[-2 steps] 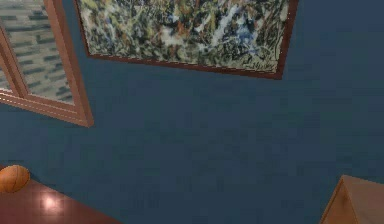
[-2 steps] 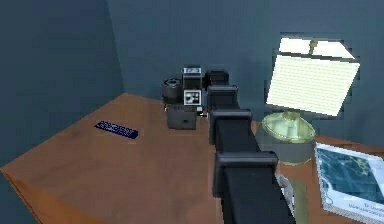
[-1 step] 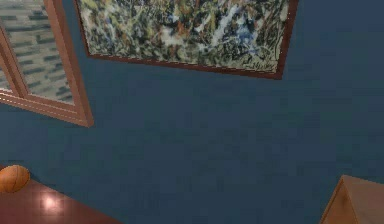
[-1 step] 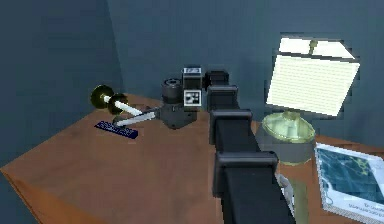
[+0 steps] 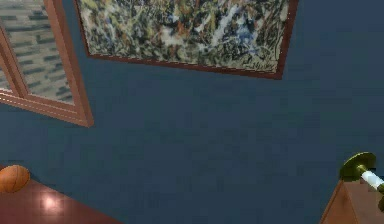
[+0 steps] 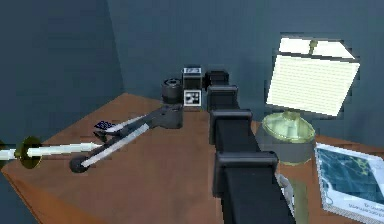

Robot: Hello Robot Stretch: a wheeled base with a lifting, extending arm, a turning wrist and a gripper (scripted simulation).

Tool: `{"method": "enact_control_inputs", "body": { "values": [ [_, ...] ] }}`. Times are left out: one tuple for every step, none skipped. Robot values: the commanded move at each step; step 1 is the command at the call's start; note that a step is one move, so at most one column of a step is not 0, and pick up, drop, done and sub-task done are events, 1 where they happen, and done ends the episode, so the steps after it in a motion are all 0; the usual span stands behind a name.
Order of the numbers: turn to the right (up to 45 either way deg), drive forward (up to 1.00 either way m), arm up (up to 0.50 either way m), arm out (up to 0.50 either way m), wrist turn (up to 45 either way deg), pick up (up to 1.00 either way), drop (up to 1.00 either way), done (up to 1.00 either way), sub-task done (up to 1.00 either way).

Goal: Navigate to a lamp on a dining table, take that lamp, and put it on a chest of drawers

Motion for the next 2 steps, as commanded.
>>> {"method": "enact_control_inputs", "body": {
  "values": [
    [0.0,0.0,0.0,0.0,-42.0,0.0,0.0,0.0,0.0],
    [0.0,0.0,0.0,-0.24,0.0,0.0,0.0,0.0,0.0]
  ]
}}
